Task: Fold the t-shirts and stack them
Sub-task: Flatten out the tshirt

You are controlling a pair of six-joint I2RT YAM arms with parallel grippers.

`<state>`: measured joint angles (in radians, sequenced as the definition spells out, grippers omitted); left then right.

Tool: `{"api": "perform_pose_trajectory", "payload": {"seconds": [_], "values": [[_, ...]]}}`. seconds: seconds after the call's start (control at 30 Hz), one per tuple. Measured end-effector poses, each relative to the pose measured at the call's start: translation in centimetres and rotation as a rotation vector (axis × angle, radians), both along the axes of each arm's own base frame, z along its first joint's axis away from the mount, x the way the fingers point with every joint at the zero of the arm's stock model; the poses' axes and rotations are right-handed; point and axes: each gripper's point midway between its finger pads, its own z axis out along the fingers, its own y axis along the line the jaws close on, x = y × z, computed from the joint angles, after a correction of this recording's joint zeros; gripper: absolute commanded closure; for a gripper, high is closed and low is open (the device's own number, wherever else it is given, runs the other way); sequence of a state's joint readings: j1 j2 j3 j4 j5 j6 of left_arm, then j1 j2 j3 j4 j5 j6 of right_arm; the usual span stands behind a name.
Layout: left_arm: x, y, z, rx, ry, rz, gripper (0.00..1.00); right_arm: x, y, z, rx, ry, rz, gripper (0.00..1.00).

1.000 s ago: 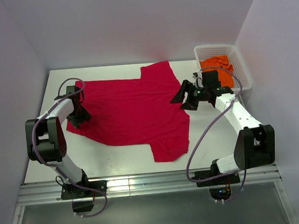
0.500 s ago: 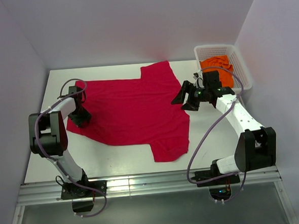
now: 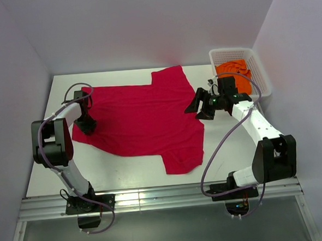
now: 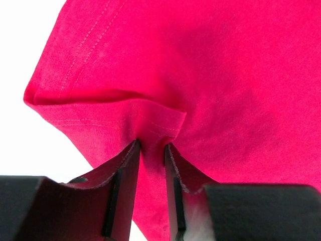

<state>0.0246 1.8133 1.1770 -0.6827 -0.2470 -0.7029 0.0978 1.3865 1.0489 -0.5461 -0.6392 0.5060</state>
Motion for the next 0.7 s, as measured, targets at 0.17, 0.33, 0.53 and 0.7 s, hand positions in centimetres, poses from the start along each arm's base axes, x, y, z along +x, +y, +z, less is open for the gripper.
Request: {"api": "perform_pose_trajectory", "payload": {"seconds": [0.17, 0.33, 0.53, 0.7], "values": [[-0.4, 0.2, 0.6, 0.011, 0.006, 0.004, 0.66, 0.1, 0.0, -0.5, -0.002, 0.013, 0.002, 0.23], [-0.7, 0.2, 2.8, 0.015, -0.049, 0.011, 0.69, 0.1, 0.0, -0.7, -0.002, 0.020, 0.002, 0.23], [-2.5, 0.2, 2.9, 0.018, -0.050, 0.023, 0.74, 0.2, 0.2, -0.6, 0.002, 0.018, 0.010, 0.23], [-3.7, 0.1, 1.5, 0.013, -0.020, 0.023, 0.61, 0.1, 0.7, -0.5, 0.005, 0.016, 0.023, 0.23]]}}
